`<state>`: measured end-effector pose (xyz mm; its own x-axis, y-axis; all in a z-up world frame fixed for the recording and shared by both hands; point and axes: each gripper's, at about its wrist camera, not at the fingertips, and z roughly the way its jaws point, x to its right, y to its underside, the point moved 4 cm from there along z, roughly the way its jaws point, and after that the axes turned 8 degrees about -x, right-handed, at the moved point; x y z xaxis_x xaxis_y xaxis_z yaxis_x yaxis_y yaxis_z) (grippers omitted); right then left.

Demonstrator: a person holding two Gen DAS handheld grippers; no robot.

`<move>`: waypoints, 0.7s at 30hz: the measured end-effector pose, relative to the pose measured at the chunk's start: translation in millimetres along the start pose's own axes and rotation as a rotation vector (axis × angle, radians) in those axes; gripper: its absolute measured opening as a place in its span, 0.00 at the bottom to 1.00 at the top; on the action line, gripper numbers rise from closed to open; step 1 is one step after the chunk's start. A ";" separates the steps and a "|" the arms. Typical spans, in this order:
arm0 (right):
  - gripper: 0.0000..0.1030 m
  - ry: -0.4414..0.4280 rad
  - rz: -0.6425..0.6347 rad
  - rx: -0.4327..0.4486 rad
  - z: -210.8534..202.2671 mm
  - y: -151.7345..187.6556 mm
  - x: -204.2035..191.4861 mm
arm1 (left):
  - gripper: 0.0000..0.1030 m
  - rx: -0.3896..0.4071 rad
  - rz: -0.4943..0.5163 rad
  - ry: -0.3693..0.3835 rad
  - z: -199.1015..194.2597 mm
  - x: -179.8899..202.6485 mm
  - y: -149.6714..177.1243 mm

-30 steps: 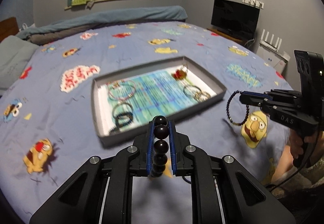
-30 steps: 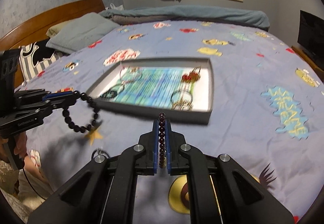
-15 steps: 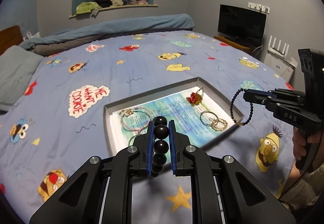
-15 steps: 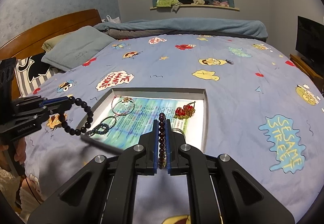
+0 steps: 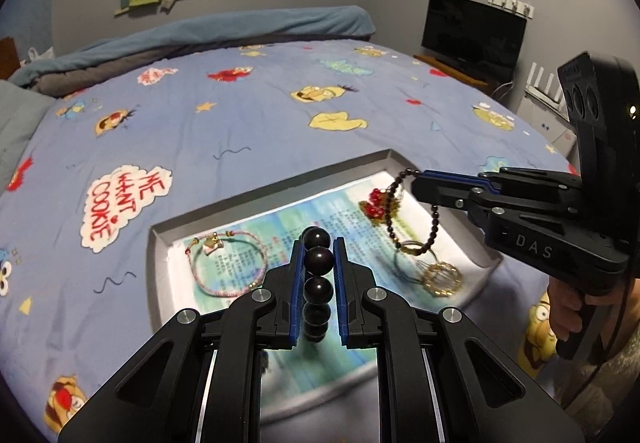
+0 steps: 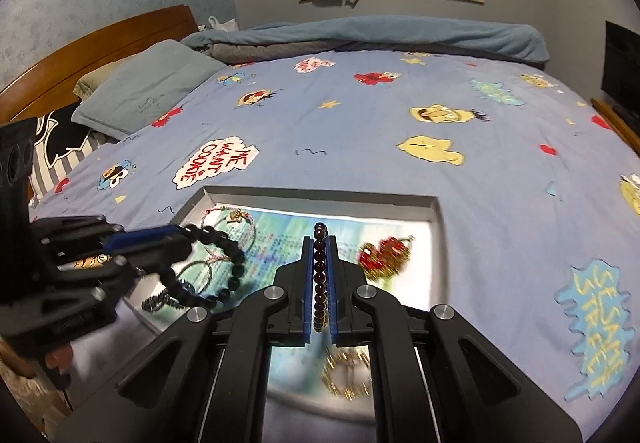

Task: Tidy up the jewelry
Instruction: 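Lift and carry both bead bracelets over the gray box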

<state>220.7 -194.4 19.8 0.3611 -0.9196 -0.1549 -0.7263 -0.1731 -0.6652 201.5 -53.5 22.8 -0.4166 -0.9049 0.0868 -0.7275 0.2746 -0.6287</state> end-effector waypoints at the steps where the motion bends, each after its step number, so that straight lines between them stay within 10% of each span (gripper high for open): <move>1: 0.06 -0.008 -0.002 -0.005 4.7 -2.5 -0.6 | 0.15 -0.011 -0.009 -0.003 6.1 -3.5 -1.3; 21: 0.06 0.050 0.032 -0.232 91.4 -27.8 26.1 | 0.15 -0.143 -0.111 -0.031 74.4 -38.5 -6.3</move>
<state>303.7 -181.4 -32.5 0.3104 -0.9412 -0.1333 -0.8542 -0.2146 -0.4736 262.7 -44.6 -34.1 -0.3144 -0.9411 0.1244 -0.8391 0.2143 -0.4999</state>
